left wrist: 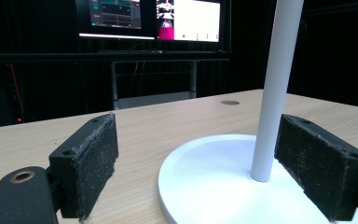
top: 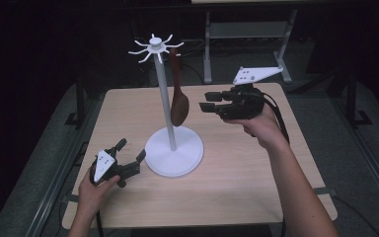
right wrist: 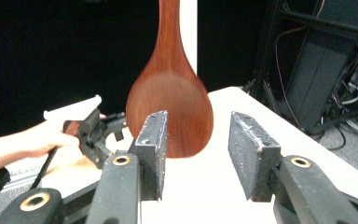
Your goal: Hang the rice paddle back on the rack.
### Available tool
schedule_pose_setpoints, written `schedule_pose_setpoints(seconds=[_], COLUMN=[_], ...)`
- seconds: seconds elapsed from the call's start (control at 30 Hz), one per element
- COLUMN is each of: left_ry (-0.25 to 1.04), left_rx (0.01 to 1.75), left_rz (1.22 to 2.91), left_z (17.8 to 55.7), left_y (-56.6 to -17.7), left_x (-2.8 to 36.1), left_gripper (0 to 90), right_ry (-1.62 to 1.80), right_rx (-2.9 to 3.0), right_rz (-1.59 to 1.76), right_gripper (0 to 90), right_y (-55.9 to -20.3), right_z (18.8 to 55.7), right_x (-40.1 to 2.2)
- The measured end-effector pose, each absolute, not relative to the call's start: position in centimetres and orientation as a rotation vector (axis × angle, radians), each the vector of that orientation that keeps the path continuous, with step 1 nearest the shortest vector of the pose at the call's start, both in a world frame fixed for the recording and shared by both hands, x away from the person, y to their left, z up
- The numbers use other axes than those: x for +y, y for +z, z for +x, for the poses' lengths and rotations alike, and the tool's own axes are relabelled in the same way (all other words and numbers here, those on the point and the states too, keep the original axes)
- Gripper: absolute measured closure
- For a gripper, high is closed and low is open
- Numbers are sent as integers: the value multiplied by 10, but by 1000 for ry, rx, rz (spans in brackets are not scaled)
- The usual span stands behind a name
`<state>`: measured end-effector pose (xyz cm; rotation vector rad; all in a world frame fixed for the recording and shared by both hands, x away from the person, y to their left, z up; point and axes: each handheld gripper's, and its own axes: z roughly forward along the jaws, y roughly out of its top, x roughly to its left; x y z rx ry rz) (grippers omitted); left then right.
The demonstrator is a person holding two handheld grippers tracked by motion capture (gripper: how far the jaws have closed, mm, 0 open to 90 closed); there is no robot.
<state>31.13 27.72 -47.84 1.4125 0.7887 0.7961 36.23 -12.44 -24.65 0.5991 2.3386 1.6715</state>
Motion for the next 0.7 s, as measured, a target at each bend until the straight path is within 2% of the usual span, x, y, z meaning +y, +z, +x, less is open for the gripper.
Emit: schedule_pose_setpoints(seconds=[0.27, 0.7], left_ry=[800, 798], left_rx=[790, 791], left_rz=[1418, 1406], left_z=[311, 311], left_y=[-478, -479], left_x=[278, 277], left_gripper=[129, 129], right_ry=[1588, 1533], right_rx=[2351, 2349], right_rz=[661, 820], right_gripper=[481, 459], right_y=[-275, -325], right_z=[353, 344], right_x=[-139, -173])
